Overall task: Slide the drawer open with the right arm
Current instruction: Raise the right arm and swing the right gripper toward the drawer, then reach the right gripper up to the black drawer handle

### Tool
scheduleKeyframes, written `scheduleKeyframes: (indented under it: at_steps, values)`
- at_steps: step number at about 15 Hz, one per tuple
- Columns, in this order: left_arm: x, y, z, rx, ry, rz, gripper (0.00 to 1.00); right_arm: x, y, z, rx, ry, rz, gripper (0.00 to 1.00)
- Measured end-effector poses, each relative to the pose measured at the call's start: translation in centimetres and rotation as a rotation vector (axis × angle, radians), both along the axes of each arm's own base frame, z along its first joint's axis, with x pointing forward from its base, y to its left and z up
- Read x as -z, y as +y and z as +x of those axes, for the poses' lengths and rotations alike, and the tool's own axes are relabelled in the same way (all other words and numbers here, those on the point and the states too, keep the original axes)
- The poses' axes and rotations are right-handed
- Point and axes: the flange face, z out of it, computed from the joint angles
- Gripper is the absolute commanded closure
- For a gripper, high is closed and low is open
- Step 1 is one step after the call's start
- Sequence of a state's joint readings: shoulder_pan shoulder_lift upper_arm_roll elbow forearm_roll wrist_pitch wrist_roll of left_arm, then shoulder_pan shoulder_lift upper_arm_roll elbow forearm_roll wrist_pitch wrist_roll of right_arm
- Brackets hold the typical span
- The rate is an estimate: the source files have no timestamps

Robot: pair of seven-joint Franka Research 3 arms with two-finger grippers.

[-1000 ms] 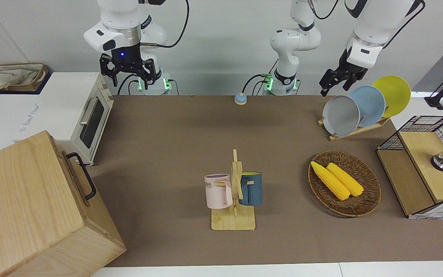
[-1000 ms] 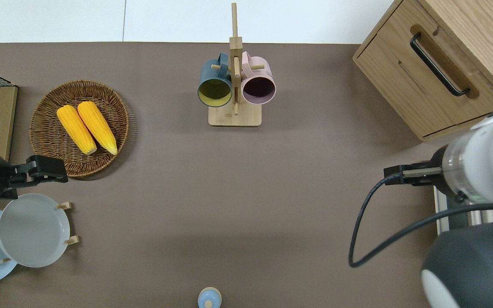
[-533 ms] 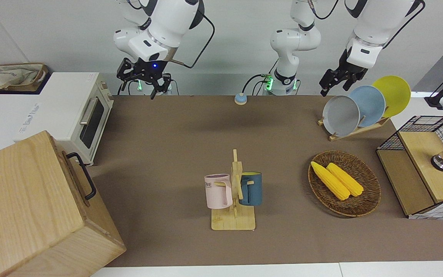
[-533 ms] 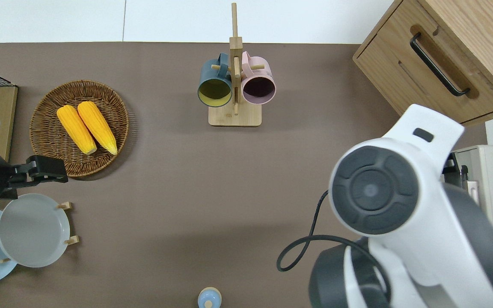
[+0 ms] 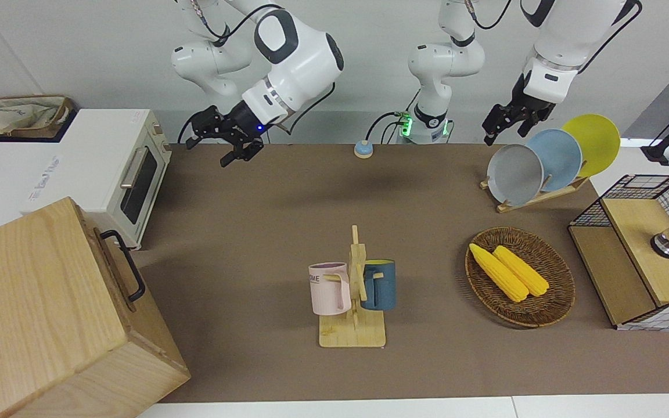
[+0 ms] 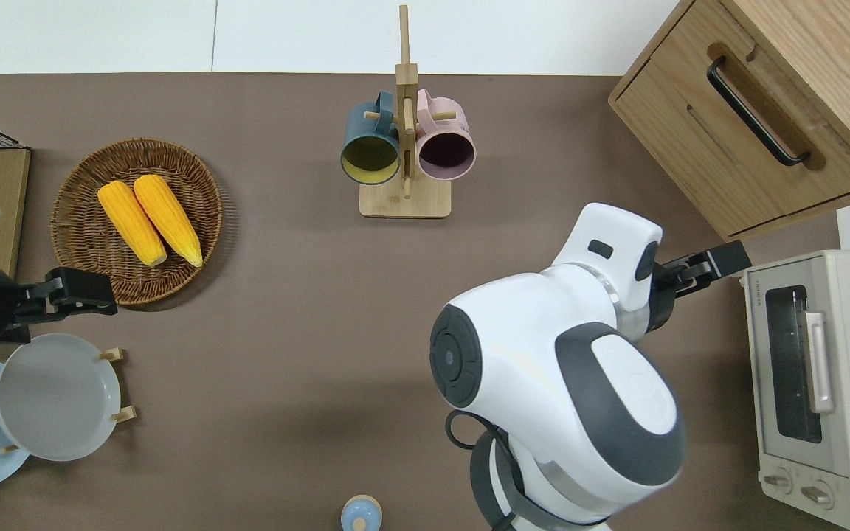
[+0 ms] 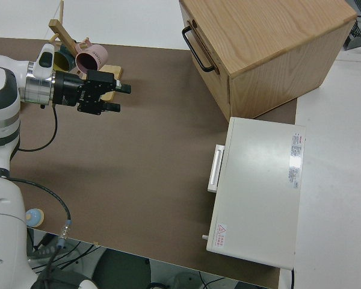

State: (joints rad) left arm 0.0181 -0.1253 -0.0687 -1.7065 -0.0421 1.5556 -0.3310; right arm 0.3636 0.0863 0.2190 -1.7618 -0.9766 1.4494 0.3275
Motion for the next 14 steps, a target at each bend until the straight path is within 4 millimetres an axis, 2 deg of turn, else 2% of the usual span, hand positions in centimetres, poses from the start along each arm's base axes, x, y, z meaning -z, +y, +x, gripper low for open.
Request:
scheduleKeyframes:
  at_steps: [3,5,11,14]
  values:
    - [0.0,0.0,0.0,0.000,0.000,0.000,0.01,3.3,0.3,0.1,-0.046,-0.015,-0.151,0.013]
    - [0.0,0.0,0.0,0.000,0.000,0.000,0.01,4.8,0.5,0.2,-0.057,-0.023,-0.213,0.013]
    - [0.0,0.0,0.0,0.000,0.000,0.000,0.01,7.3,0.7,0.9,-0.109,-0.059,-0.359,0.017]
    - [0.0,0.0,0.0,0.000,0.000,0.000,0.01,7.6,0.7,1.4,-0.128,-0.084,-0.403,0.021]
